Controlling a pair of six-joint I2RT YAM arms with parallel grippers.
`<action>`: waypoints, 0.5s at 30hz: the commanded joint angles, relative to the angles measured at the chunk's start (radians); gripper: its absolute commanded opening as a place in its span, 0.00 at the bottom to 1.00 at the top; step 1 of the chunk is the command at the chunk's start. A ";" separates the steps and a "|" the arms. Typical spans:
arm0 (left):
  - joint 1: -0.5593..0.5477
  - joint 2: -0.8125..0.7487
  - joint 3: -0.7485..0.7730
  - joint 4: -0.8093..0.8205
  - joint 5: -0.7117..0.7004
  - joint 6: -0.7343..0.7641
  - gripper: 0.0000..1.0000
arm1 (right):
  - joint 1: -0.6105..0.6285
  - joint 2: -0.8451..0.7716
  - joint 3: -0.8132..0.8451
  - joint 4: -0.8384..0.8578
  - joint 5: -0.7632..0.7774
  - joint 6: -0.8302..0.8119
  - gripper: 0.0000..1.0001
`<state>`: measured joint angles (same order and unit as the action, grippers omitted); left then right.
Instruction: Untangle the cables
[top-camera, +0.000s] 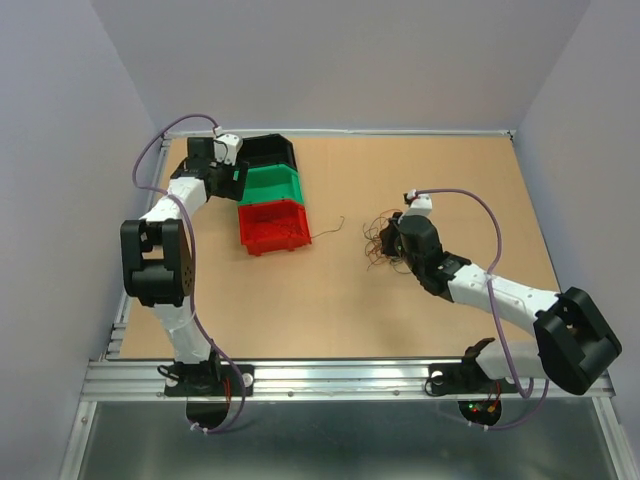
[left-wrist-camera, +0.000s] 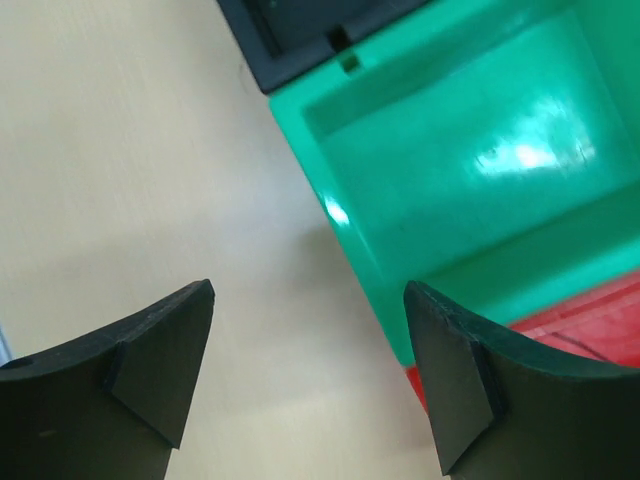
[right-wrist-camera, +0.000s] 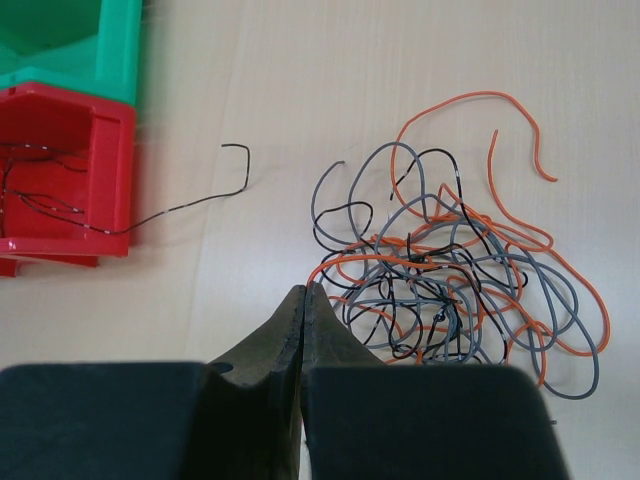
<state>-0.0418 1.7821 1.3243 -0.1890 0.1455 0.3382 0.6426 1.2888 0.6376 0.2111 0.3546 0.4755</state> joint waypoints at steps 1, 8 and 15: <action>0.028 0.066 0.070 0.045 0.112 -0.077 0.86 | -0.001 -0.045 -0.024 0.050 0.003 -0.005 0.01; 0.023 0.201 0.197 0.016 0.169 -0.071 0.57 | -0.001 -0.042 -0.024 0.051 0.001 -0.006 0.01; -0.016 0.212 0.236 -0.067 0.160 0.071 0.35 | -0.001 -0.011 -0.003 0.050 -0.092 -0.051 0.00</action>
<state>-0.0319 2.0220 1.5089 -0.1997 0.2825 0.3084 0.6426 1.2678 0.6376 0.2123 0.3328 0.4652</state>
